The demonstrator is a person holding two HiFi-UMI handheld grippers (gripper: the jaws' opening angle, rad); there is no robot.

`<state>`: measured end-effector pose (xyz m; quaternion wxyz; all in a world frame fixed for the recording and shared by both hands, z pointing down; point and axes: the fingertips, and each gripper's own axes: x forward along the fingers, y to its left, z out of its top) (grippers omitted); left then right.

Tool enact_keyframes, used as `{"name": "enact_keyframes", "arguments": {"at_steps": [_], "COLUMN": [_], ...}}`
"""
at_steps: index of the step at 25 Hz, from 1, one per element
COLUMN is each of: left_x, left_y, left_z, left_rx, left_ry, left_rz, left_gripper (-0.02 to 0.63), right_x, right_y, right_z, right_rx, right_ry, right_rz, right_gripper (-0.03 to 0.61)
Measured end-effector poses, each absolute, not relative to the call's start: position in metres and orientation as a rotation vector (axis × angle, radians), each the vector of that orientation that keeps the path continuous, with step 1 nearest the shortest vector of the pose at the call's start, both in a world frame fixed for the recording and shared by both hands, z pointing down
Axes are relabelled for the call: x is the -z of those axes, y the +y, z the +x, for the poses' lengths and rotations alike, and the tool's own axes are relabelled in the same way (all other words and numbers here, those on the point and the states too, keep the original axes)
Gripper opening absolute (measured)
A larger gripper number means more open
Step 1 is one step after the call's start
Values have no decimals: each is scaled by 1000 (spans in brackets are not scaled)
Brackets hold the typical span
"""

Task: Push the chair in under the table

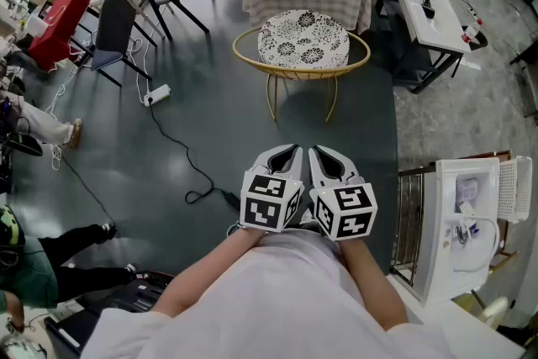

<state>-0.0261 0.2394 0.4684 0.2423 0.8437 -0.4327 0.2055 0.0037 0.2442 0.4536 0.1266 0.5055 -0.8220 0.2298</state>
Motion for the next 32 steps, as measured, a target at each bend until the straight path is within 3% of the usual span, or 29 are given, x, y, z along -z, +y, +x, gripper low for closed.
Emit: {"name": "enact_keyframes", "arguments": {"at_steps": [16,32], "left_x": [-473,-483], "left_y": [242,217], "left_z": [17,14], "left_rx": [-564,-530], "left_ry": [-1235,-1268], "left_rz": [2293,2262], "left_gripper": [5,5], "right_x": [-463,-476], "right_y": [245,222], "right_z": [45,51], "right_rx": [-708,-672], "right_ry": [-2439,-2422], "right_rz": [1401,1361], "right_gripper": [5,5]}}
